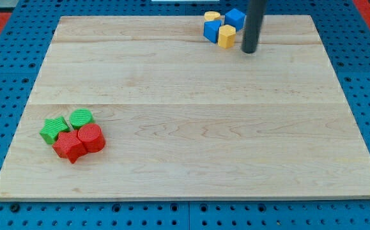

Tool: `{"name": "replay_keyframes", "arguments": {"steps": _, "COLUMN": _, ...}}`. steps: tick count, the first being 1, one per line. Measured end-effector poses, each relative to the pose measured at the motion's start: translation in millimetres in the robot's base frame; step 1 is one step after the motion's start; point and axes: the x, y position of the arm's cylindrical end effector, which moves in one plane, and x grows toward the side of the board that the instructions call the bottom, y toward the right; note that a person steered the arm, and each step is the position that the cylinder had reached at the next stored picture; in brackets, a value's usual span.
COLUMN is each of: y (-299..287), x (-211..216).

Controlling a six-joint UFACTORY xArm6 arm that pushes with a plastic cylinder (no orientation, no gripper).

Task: Separate the blue blocks from the yellow blocks

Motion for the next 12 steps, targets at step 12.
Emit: {"name": "replay_keyframes", "arguments": {"steps": 12, "y": -140, "x": -71}}
